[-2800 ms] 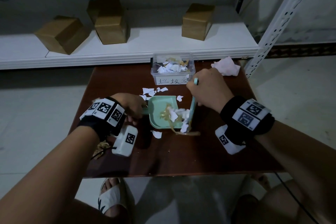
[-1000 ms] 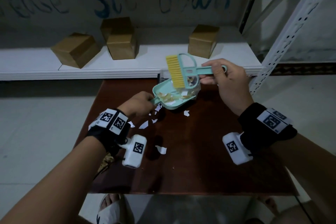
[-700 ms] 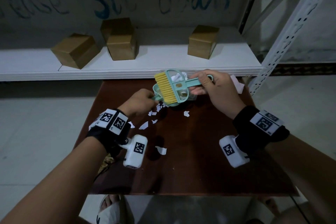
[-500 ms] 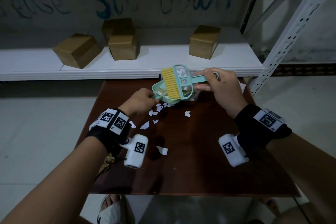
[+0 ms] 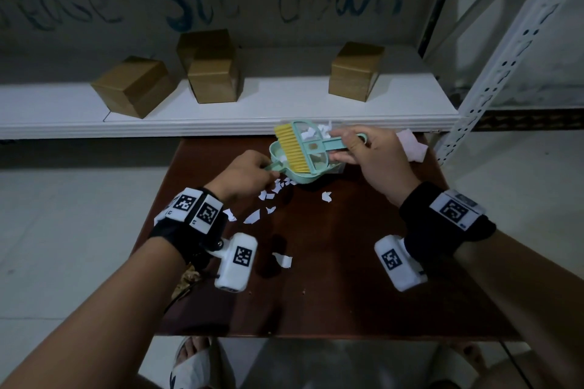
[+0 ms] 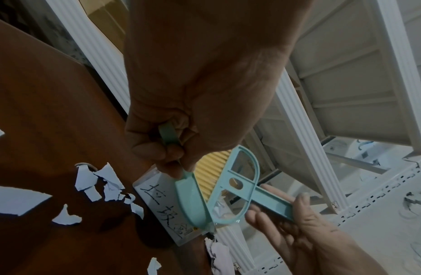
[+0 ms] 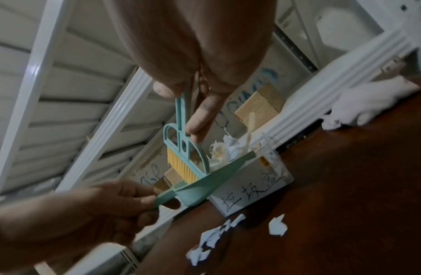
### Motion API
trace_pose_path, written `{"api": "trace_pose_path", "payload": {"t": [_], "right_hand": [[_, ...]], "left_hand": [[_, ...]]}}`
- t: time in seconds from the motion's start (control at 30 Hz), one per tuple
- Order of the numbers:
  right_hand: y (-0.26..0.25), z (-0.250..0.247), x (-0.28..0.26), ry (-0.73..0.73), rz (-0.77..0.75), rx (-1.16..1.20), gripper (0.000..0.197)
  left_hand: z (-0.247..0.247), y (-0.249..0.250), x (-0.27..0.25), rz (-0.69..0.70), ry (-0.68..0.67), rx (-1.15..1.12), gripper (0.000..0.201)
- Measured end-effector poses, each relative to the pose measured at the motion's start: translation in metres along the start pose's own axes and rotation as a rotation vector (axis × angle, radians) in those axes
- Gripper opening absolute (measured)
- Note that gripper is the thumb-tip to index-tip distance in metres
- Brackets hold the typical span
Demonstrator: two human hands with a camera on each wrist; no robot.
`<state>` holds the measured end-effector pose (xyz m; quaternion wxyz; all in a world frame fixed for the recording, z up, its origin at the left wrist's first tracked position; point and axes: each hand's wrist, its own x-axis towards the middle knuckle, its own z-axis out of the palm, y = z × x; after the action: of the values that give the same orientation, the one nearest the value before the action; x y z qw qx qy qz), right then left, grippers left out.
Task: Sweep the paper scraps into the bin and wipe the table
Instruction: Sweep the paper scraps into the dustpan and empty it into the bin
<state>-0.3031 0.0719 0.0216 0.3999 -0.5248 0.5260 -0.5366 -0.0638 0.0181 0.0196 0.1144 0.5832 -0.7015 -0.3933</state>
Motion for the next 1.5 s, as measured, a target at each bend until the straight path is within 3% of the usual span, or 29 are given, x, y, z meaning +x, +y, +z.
{"api": "trace_pose_path", "payload": {"t": [0.17, 0.37, 0.53, 0.7, 1.0, 1.23, 1.37, 1.5], "right_hand": [[0.010, -0.004, 0.004, 0.029, -0.125, -0.322, 0.023], [0.008, -0.005, 0.005, 0.058, -0.118, -0.273, 0.028], [-0.006, -0.010, 0.007, 0.166, -0.080, -0.133, 0.029], [-0.013, -0.028, 0.012, 0.311, -0.176, -0.241, 0.029], [-0.013, -0.054, 0.023, 0.540, -0.183, -0.466, 0.039], [-0.010, -0.059, 0.022, 0.460, -0.162, -0.775, 0.046], [-0.008, -0.040, 0.016, 0.393, -0.156, -0.569, 0.039], [-0.010, -0.030, 0.013, 0.402, -0.174, -0.506, 0.032]], "left_hand": [[0.000, -0.001, 0.000, -0.020, -0.001, -0.035, 0.019], [-0.006, -0.005, 0.003, -0.054, 0.003, -0.069, 0.029], [-0.009, -0.007, 0.004, -0.072, 0.042, -0.068, 0.031], [-0.013, -0.004, 0.002, -0.082, 0.090, -0.097, 0.022], [-0.013, -0.003, 0.003, -0.057, 0.114, -0.132, 0.033], [-0.012, 0.000, 0.002, -0.051, 0.165, -0.145, 0.032], [-0.010, -0.002, 0.004, -0.042, 0.131, -0.170, 0.032], [-0.009, -0.004, 0.006, -0.021, 0.117, -0.151, 0.031]]}}
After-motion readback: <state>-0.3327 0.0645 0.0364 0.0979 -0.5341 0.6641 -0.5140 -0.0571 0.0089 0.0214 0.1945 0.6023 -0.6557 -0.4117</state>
